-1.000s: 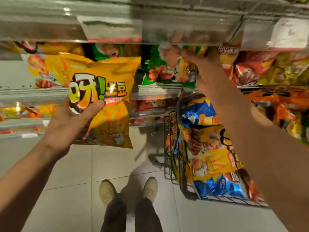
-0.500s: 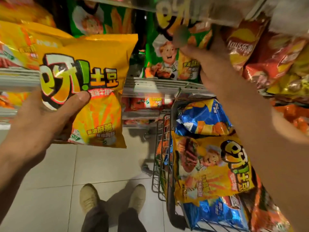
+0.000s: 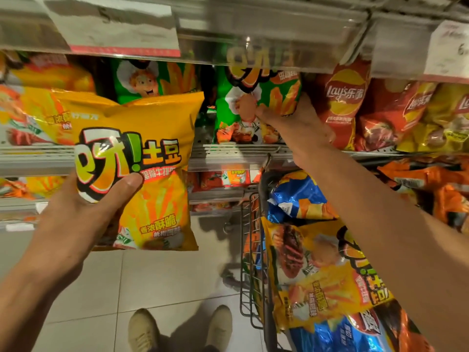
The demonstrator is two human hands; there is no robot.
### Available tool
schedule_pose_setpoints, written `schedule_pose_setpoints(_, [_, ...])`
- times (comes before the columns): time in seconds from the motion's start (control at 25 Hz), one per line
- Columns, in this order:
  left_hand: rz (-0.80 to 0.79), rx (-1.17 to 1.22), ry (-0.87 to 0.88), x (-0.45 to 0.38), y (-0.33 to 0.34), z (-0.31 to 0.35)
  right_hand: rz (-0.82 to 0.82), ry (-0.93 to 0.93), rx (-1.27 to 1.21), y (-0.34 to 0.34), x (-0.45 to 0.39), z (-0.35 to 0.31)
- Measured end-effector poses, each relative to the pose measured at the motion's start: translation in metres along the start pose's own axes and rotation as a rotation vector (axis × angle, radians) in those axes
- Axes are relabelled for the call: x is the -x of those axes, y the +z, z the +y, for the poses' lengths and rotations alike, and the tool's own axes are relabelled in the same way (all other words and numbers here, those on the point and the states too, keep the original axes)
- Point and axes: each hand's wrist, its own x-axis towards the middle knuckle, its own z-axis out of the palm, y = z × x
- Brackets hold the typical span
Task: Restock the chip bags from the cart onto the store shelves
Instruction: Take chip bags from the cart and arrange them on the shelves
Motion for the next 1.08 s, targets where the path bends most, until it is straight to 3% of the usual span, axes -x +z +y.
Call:
schedule_pose_setpoints(0.24, [-0.089,0.206,-0.078,0.011,-0.024,0.009,0.258,-0.4,0.25,0.008,0.051,-0.025])
schedule_pose_setpoints(0.44, [-0.115,0.242,-0.092,0.008,-0.074,-0.002,-0.067,-0.458,0.415,0.089,0.121,-0.043])
schedule_pose_setpoints(0.56, [-0.039,0.235,-0.059,0.003,-0.125,-0.015,-0.201,-0.494,0.475,0.157,0.151,-0.058])
schedule_pose_setpoints(0.84, [0.072,0.287,-0.065,-0.032,-0.251,-0.044,-0.273,-0.748,0.671,0.29,0.194,-0.102])
schedule_pose_setpoints(1.08, [0.076,0.276,-0.039,-0.094,-0.305,-0.045,-0.218,-0.724,0.836,0.316,0.186,-0.114])
